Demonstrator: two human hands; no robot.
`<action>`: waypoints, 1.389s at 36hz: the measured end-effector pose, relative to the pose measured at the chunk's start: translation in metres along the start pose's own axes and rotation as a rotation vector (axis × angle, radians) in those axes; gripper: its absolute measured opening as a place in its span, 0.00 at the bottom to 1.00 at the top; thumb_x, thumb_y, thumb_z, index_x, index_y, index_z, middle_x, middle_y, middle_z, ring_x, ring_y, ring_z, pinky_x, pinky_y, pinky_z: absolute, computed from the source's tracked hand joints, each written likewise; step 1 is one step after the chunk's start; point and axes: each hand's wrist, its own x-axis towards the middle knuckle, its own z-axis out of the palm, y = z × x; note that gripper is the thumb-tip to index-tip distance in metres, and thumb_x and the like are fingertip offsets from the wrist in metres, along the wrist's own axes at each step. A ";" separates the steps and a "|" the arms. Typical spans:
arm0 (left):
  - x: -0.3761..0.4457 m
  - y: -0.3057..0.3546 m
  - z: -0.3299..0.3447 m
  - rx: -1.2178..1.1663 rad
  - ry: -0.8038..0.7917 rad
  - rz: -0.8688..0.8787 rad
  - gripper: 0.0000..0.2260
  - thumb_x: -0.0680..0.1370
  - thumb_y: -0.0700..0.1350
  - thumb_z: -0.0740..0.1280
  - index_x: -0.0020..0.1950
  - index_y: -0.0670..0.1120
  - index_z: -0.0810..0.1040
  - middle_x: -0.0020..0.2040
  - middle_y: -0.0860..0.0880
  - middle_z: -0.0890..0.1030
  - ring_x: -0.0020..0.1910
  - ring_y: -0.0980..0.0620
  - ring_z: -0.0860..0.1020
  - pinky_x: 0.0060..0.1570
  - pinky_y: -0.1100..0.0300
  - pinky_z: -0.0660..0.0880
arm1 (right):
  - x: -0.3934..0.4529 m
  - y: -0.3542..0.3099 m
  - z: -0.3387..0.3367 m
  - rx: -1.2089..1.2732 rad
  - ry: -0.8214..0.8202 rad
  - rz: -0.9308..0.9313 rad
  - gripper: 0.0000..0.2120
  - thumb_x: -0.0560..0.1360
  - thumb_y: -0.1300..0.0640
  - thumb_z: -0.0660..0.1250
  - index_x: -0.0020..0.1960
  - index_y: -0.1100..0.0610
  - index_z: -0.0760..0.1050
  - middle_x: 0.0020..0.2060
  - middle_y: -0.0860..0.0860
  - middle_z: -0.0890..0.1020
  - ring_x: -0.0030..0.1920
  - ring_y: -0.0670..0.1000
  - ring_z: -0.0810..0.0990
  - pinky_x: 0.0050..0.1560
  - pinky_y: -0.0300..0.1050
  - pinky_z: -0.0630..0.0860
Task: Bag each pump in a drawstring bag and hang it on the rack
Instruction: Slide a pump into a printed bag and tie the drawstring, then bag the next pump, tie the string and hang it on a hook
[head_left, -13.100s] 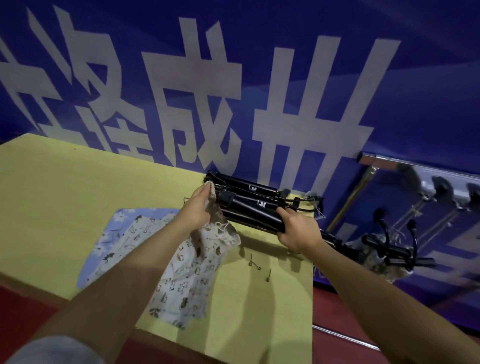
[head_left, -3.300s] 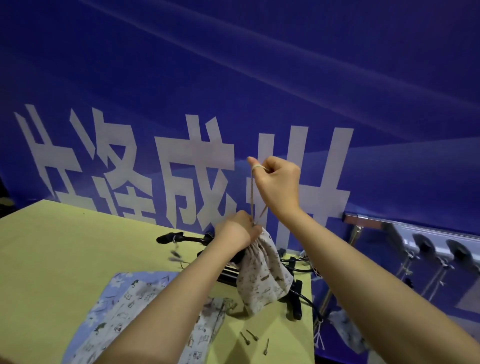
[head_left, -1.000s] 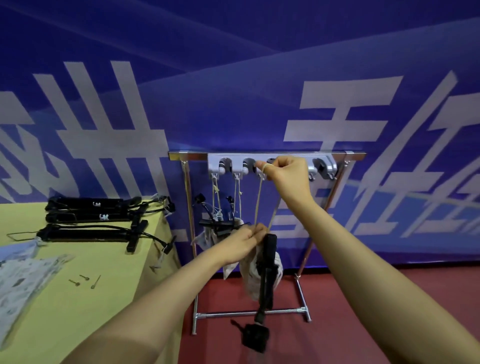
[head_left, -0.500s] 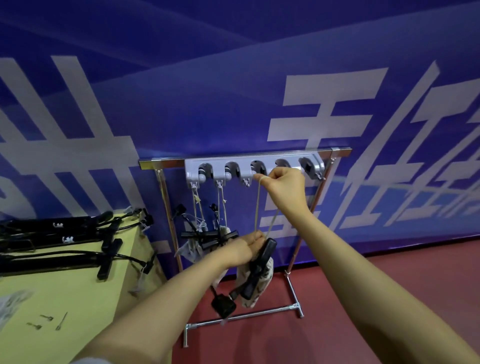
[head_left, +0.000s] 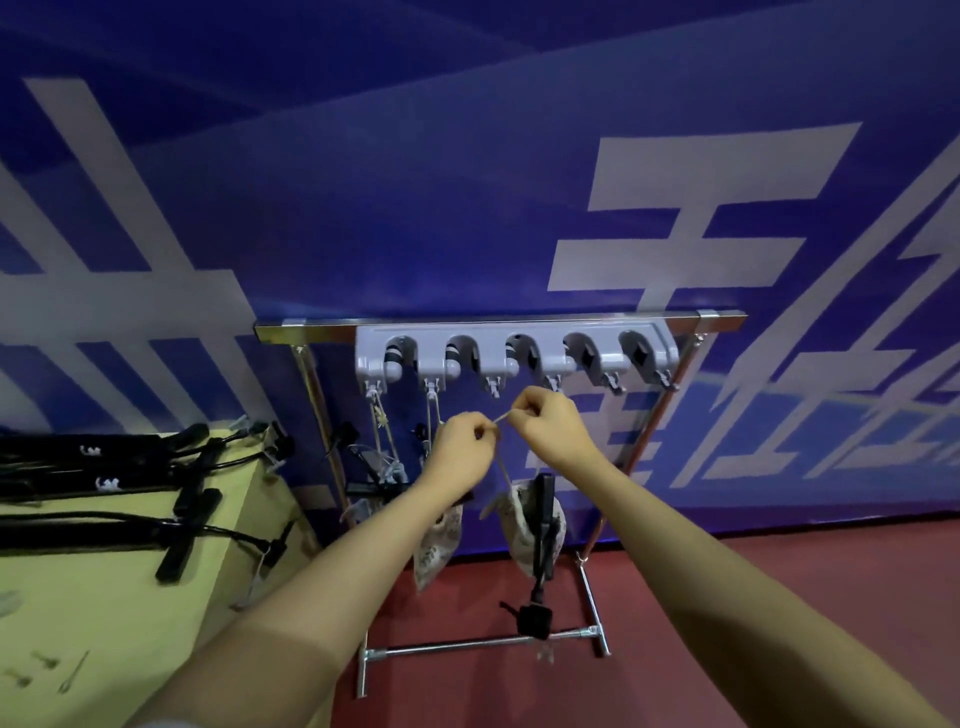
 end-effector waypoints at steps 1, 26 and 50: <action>0.003 0.002 0.000 -0.001 0.027 -0.005 0.09 0.79 0.39 0.60 0.43 0.43 0.78 0.38 0.48 0.77 0.35 0.50 0.73 0.33 0.61 0.66 | 0.004 0.000 -0.001 0.008 -0.008 -0.020 0.13 0.76 0.64 0.61 0.34 0.54 0.67 0.27 0.48 0.68 0.29 0.45 0.65 0.31 0.39 0.62; 0.034 -0.005 0.012 0.376 0.106 -0.122 0.11 0.81 0.44 0.56 0.58 0.45 0.75 0.53 0.44 0.80 0.49 0.42 0.77 0.41 0.52 0.73 | 0.042 0.045 0.018 -0.237 -0.107 -0.039 0.09 0.79 0.57 0.59 0.44 0.59 0.74 0.37 0.56 0.78 0.38 0.58 0.77 0.34 0.48 0.70; -0.074 -0.133 -0.141 0.244 0.228 -0.140 0.08 0.77 0.42 0.61 0.50 0.45 0.79 0.46 0.42 0.83 0.49 0.42 0.79 0.49 0.50 0.76 | -0.022 -0.059 0.172 -0.186 -0.271 -0.117 0.08 0.78 0.62 0.58 0.44 0.58 0.75 0.33 0.51 0.77 0.37 0.55 0.76 0.42 0.51 0.74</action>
